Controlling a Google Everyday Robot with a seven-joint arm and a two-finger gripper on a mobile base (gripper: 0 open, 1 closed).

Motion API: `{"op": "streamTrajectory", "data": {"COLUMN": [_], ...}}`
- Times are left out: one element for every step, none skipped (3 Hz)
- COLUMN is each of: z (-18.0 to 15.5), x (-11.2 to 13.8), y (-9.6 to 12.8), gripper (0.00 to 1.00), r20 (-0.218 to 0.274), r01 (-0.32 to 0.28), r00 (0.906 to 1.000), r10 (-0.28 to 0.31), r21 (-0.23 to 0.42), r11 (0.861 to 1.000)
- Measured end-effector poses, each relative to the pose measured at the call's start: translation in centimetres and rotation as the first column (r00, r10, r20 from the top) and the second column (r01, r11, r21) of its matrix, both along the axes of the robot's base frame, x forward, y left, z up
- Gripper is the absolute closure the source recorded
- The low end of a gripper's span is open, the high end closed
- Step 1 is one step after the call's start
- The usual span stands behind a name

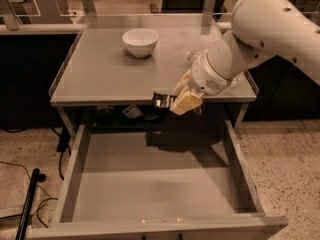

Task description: Place rxbar chocolate into top drawer

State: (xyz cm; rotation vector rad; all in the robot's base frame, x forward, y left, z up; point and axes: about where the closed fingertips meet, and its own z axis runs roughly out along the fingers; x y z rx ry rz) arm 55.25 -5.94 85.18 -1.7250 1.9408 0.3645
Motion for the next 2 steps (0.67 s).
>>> {"op": "streamTrajectory", "data": {"z": [-3.1,-5.2], "x": [-2.9,-5.4], "y": [-0.3,-0.5], "gripper": [1.0,1.0], "r20": [-0.079,-0.114], "r01": [0.013,0.026], "r00": [0.9968,0.9932], "r10": [-0.013,-0.024], "r21": [0.01,0.012], "r11": [1.0,1.0]}}
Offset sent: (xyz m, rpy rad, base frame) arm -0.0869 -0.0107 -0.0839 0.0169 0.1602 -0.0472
